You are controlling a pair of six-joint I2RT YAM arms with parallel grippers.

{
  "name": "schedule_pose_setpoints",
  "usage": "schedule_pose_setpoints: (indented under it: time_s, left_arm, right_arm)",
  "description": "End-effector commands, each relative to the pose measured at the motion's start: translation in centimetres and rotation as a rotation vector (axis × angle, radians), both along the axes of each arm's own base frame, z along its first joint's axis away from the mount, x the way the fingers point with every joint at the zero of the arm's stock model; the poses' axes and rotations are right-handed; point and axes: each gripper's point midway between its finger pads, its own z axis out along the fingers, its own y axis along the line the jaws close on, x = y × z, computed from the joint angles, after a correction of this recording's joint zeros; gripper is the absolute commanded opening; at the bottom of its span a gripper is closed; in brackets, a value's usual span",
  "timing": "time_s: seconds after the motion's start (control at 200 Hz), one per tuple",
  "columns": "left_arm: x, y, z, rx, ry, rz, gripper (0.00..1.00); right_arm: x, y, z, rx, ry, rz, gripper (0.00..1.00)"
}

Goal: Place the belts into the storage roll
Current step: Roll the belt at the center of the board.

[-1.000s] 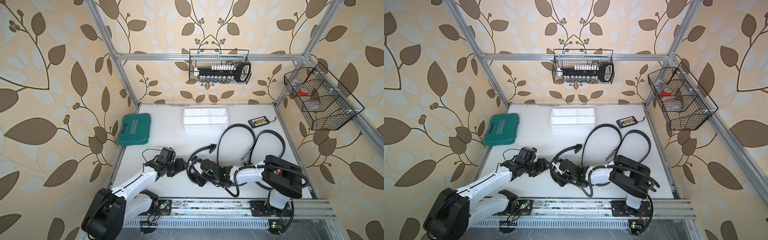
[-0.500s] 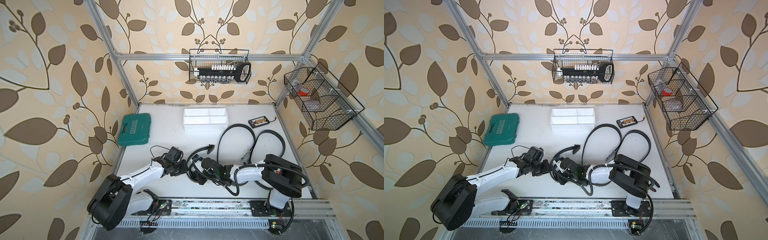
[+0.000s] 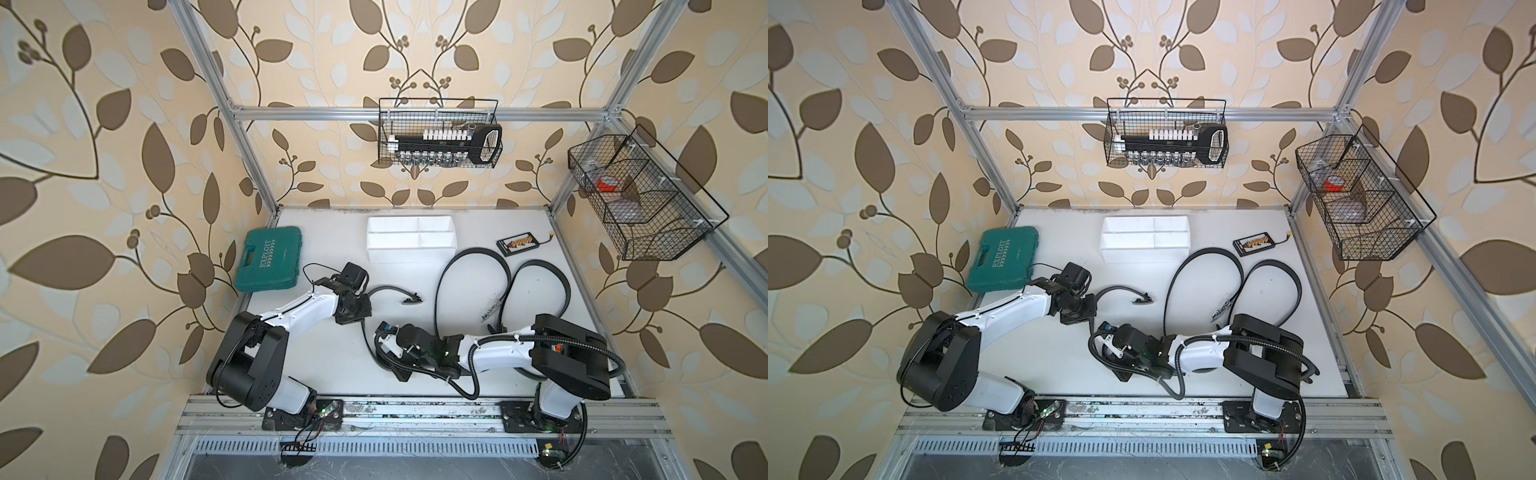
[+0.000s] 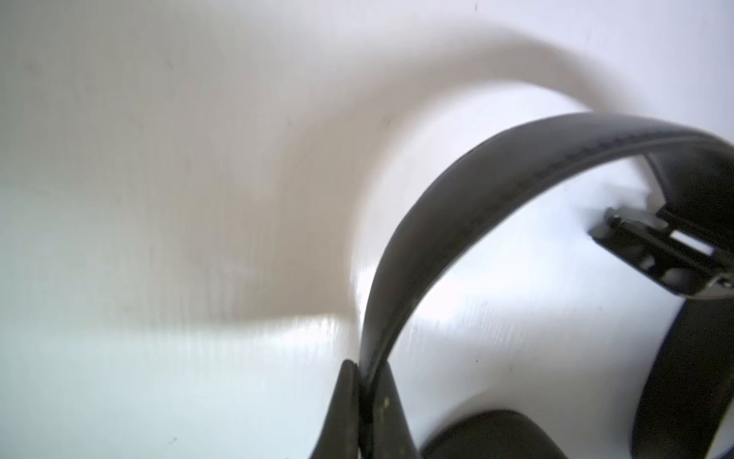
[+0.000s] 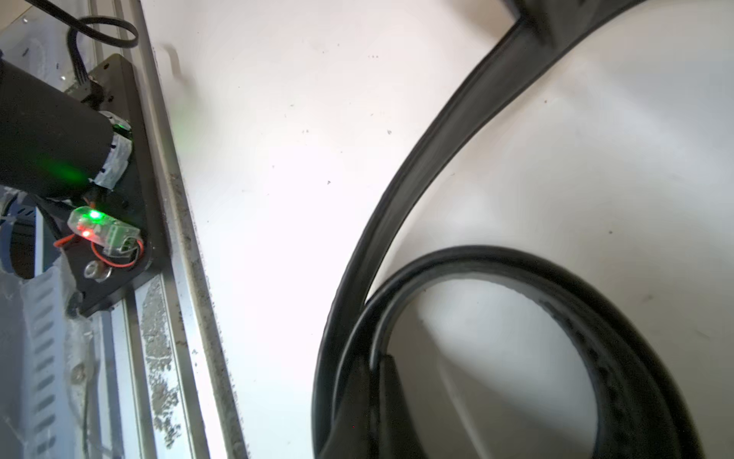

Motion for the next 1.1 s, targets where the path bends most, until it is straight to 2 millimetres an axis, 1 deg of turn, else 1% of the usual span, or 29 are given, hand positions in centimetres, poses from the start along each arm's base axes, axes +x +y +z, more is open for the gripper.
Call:
schedule_pose_setpoints:
  time_s: [0.0,0.07,0.155,0.24,0.35,0.475,0.57,0.66,0.76,0.79,0.92,0.935,0.945,0.965,1.01,1.095]
  left_arm:
    - [2.8,-0.1,1.3,0.009,-0.051,-0.030,0.00]
    - [3.8,-1.2,1.6,-0.028,-0.055,-0.045,0.00]
    - [4.2,-2.4,1.3,-0.064,-0.033,-0.061,0.00]
    - [3.4,-3.2,0.5,-0.086,-0.002,-0.082,0.00]
    - [2.0,-4.3,-0.3,-0.122,0.014,-0.121,0.00]
    - [1.8,-5.4,-0.6,-0.171,0.030,-0.155,0.00]
    - [2.1,-6.1,-0.2,-0.199,0.040,-0.170,0.00]
    - [2.0,-6.3,0.2,-0.206,0.047,-0.184,0.00]
    - [1.6,-5.7,1.3,-0.196,0.035,-0.173,0.00]
    - [1.4,-5.4,1.7,-0.203,0.024,-0.164,0.06]
    - [1.2,-3.8,4.8,-0.266,-0.043,-0.116,0.39]
    - [1.1,-3.5,4.7,-0.267,-0.039,-0.109,0.43]
    - [1.1,-3.2,5.6,-0.275,-0.064,-0.104,0.45]
    - [0.9,-2.8,6.3,-0.281,-0.079,-0.092,0.49]
    - [0.6,-1.7,7.2,-0.292,-0.100,-0.058,0.57]
    - [-0.5,1.0,8.7,-0.277,-0.131,0.026,0.78]
  right_arm:
    - [-1.8,-0.3,-0.8,-0.049,0.003,0.061,0.00]
    - [-2.2,0.4,-0.7,-0.038,-0.008,0.077,0.00]
    - [-2.7,1.4,-0.7,-0.028,-0.029,0.098,0.00]
    - [-3.1,2.7,-0.3,-0.028,-0.066,0.115,0.00]
    - [-3.8,4.1,-0.5,-0.026,-0.094,0.141,0.00]
    - [-4.5,5.2,-1.1,-0.011,-0.117,0.158,0.00]
    - [-4.5,5.5,-1.7,-0.001,-0.139,0.146,0.00]
    - [-4.4,5.3,-2.4,0.001,-0.145,0.121,0.00]
    - [-4.2,4.5,-3.6,-0.019,-0.137,0.089,0.00]
    - [-4.2,4.2,-4.0,-0.026,-0.135,0.080,0.00]
    - [-4.2,3.5,-5.2,-0.051,-0.122,0.065,0.00]
    - [-4.2,3.4,-5.3,-0.053,-0.121,0.061,0.00]
    - [-4.2,3.4,-5.4,-0.055,-0.120,0.061,0.00]
    - [-4.1,3.3,-5.5,-0.059,-0.121,0.057,0.00]
    - [-4.1,3.2,-5.6,-0.065,-0.120,0.053,0.00]
    - [-4.0,3.2,-5.7,-0.066,-0.120,0.051,0.00]
